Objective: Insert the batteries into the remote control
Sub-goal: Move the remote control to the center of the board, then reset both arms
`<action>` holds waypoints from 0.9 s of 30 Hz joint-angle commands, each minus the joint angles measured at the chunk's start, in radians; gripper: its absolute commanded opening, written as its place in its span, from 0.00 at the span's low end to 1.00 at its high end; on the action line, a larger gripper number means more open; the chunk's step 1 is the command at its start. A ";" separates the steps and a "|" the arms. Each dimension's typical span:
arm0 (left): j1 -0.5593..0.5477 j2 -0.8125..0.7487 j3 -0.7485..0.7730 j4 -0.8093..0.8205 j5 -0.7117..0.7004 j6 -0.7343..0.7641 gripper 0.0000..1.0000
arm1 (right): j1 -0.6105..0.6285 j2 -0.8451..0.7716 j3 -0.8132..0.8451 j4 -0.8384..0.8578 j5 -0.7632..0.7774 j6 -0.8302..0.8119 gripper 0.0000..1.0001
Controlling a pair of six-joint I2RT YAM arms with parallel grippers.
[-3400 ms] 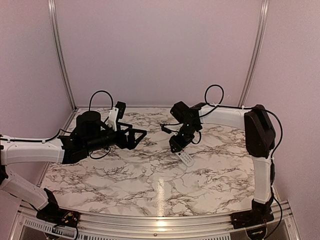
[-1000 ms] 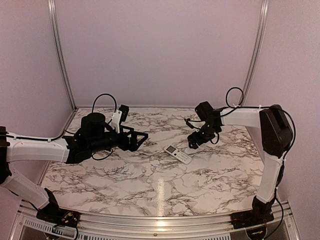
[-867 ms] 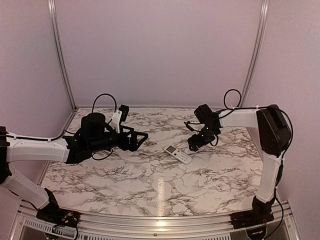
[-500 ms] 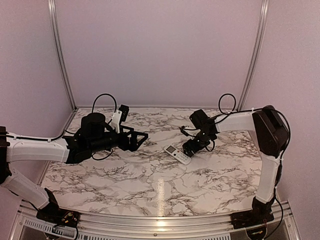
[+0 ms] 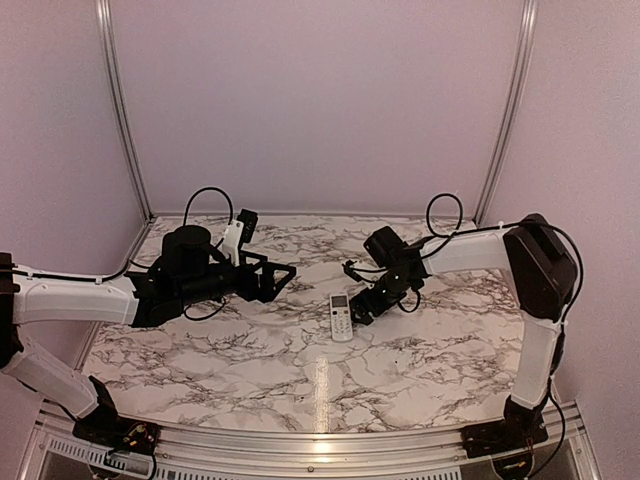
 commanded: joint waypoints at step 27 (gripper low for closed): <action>0.222 0.167 0.364 -0.534 -0.130 -0.016 0.99 | -0.168 -0.461 -0.239 0.260 -0.119 0.109 0.99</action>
